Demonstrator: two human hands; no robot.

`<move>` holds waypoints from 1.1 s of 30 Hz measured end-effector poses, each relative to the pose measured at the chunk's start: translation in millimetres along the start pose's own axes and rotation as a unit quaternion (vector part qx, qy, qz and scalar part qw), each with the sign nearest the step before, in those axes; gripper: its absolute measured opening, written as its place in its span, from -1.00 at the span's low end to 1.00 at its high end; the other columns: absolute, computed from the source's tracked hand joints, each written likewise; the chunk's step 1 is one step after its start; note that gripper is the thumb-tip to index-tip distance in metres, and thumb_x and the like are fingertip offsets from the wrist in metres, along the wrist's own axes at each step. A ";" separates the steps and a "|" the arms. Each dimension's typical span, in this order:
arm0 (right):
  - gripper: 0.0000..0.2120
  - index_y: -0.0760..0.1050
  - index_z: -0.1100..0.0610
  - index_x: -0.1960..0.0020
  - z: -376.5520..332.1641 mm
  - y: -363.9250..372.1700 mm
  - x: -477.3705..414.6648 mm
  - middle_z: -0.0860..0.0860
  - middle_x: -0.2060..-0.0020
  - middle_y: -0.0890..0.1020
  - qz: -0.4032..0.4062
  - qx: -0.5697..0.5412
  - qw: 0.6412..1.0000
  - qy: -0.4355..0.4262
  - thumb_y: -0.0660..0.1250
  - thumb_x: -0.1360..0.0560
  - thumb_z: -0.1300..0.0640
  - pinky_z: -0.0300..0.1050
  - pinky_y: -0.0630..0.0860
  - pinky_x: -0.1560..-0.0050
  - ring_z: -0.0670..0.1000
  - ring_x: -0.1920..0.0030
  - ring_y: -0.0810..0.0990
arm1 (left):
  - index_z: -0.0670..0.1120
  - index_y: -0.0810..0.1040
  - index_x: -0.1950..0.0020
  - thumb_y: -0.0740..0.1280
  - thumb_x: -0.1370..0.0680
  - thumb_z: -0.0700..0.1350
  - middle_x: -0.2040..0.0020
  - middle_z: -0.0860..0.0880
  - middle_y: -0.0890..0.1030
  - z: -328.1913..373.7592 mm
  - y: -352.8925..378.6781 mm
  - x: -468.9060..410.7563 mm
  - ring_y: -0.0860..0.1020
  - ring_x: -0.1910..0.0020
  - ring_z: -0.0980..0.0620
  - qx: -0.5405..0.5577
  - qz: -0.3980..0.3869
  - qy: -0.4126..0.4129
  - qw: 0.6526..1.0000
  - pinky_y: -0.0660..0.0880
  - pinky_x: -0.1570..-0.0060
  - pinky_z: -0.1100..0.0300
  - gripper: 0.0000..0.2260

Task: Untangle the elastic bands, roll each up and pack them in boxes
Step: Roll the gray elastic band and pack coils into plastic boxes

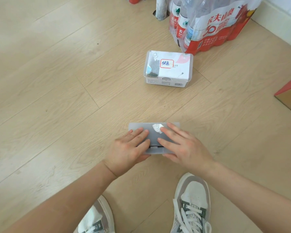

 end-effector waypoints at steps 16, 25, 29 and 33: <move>-0.73 0.69 0.11 0.02 -18.2 -2.9 8.7 0.02 -0.02 0.71 0.179 0.092 0.979 -0.034 0.32 -0.53 -0.05 -0.08 0.64 0.08 0.07 -0.11 0.66 | -0.15 0.67 0.12 0.64 -0.18 -0.20 -0.03 -0.06 0.69 0.8 -3.9 1.0 0.65 -0.03 -0.05 0.059 -0.041 -0.059 0.996 0.63 0.10 0.04 -0.68; -0.71 0.69 0.13 0.00 -14.4 -5.9 8.9 0.02 -0.05 0.70 0.185 0.064 0.980 -0.033 0.31 -0.54 -0.05 -0.06 0.65 0.09 0.07 -0.13 0.65 | -0.09 0.44 0.07 0.56 -0.23 0.02 -0.32 -0.30 0.42 -26.4 14.8 -21.8 0.46 -0.19 -0.33 -0.046 -0.297 -0.034 0.953 0.48 -0.10 -0.07 -0.56; -0.46 0.54 -0.01 -0.21 14.5 -9.3 5.0 0.08 -0.35 0.50 0.022 0.037 0.999 0.002 0.55 -0.28 -0.11 0.12 0.61 0.01 0.19 -0.33 0.45 | -0.02 0.39 0.26 0.53 -0.19 -0.04 -0.03 -0.17 0.55 -27.8 15.5 -20.2 0.49 0.18 -0.14 0.013 -0.254 -0.059 0.965 0.41 0.36 0.14 -0.66; -0.30 0.49 0.03 -0.23 35.6 -14.5 3.1 0.30 -0.37 0.40 -0.047 0.008 0.998 0.049 0.65 -0.15 -0.04 0.13 0.56 -0.04 0.29 -0.29 0.50 | -0.03 0.40 0.26 0.49 -0.25 -0.05 -0.07 -0.19 0.54 -28.8 14.1 -19.5 0.48 0.18 -0.14 0.023 -0.224 -0.063 0.972 0.41 0.40 0.11 -0.72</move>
Point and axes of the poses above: each hand's wrist, its own x-axis away from the middle knuckle, its own y-axis out of the palm, z = x × y, the point moved 7 cm from there along -x, towards the middle knuckle
